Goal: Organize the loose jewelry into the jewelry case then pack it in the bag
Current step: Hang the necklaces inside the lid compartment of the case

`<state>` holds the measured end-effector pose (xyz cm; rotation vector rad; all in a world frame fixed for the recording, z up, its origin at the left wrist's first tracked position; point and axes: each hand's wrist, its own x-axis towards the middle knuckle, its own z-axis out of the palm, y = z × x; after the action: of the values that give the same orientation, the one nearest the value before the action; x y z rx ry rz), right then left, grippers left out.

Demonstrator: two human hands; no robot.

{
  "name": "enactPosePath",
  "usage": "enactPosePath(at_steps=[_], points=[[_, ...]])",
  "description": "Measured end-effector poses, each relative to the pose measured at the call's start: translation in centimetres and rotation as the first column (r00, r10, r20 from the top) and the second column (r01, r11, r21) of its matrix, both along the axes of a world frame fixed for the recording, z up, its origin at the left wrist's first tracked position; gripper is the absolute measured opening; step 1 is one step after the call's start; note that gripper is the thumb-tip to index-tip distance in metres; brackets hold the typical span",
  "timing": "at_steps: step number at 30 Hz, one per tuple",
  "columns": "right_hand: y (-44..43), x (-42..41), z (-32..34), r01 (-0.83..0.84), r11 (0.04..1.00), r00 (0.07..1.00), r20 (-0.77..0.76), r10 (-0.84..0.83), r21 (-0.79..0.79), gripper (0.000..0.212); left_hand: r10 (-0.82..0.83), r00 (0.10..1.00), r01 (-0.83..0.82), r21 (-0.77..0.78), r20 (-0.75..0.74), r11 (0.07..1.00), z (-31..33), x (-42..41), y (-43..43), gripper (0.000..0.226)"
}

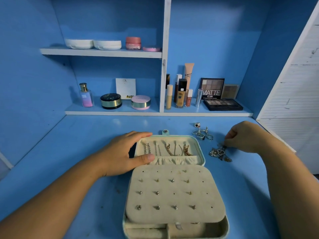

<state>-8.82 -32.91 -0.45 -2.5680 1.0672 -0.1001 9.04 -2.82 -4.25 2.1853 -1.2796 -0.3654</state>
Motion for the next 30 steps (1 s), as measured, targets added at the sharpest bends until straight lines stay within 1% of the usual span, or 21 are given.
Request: enactPosePath(at_steps=[5,7,9,11,13,16,17,19,22,23,25,26,28,29,30], points=[[0.7,0.7,-0.2,0.016,0.998,0.999,0.048,-0.019,0.065,0.010,0.009,0.999,-0.011,-0.044,-0.044,0.999,-0.2,0.0,-0.1,0.094],[1.1,1.1,-0.5,0.012,0.991,0.994,0.110,-0.027,0.132,0.008,0.013,0.998,-0.015,-0.045,-0.053,0.999,-0.3,0.0,-0.1,0.093],[1.2,1.4,-0.6,0.014,0.976,0.976,0.209,-0.061,0.217,0.006,0.013,0.998,-0.016,-0.044,-0.057,0.999,-0.3,0.0,-0.1,0.092],[1.1,1.4,-0.6,0.002,0.948,0.940,0.322,-0.110,0.319,0.007,0.011,0.998,-0.013,-0.045,-0.065,0.999,-0.3,0.1,-0.2,0.092],[1.0,1.2,-0.3,-0.030,0.914,0.903,0.404,-0.149,0.404,0.009,0.007,0.997,-0.010,-0.047,-0.075,0.999,-0.3,0.1,-0.2,0.092],[1.3,1.0,0.4,-0.136,0.829,0.839,0.509,-0.195,0.543,0.009,0.001,0.996,-0.005,-0.055,-0.084,0.998,-0.3,0.2,-0.2,0.089],[1.4,0.9,0.5,-0.175,0.808,0.829,0.527,-0.187,0.562,0.008,-0.001,0.997,-0.004,-0.056,-0.083,0.998,-0.3,0.2,-0.2,0.088],[1.6,1.0,0.6,-0.246,0.791,0.821,0.555,-0.138,0.561,0.010,-0.003,0.997,-0.001,-0.053,-0.080,0.999,-0.3,0.2,-0.2,0.086],[2.2,1.2,0.6,-0.349,0.734,0.802,0.590,-0.088,0.583,0.013,-0.005,0.997,0.002,-0.041,-0.080,0.999,-0.3,0.3,-0.2,0.085],[2.5,1.2,0.6,-0.364,0.728,0.802,0.593,-0.072,0.581,0.013,-0.004,0.997,0.001,-0.036,-0.082,0.999,-0.4,0.4,-0.2,0.084],[2.9,1.3,0.6,-0.381,0.757,0.789,0.614,-0.034,0.531,0.013,-0.003,0.997,0.000,-0.029,-0.083,1.000,-0.4,0.4,-0.2,0.084],[3.2,1.4,0.6,-0.388,0.785,0.770,0.638,-0.012,0.483,0.012,-0.002,0.996,0.000,-0.026,-0.084,1.000,-0.4,0.4,-0.1,0.083],[3.9,1.6,0.9,-0.426,0.823,0.698,0.715,0.035,0.376,0.012,-0.002,0.997,0.001,-0.017,-0.079,1.000,-0.4,0.4,-0.1,0.083],[4.5,1.7,1.1,-0.465,0.813,0.646,0.762,0.042,0.350,0.015,-0.003,0.997,0.003,-0.012,-0.073,1.000,-0.4,0.4,-0.1,0.082],[5.3,1.8,1.2,-0.517,0.784,0.587,0.809,0.033,0.343,0.019,-0.005,0.998,0.005,-0.007,-0.068,1.000,-0.4,0.4,-0.1,0.082]])
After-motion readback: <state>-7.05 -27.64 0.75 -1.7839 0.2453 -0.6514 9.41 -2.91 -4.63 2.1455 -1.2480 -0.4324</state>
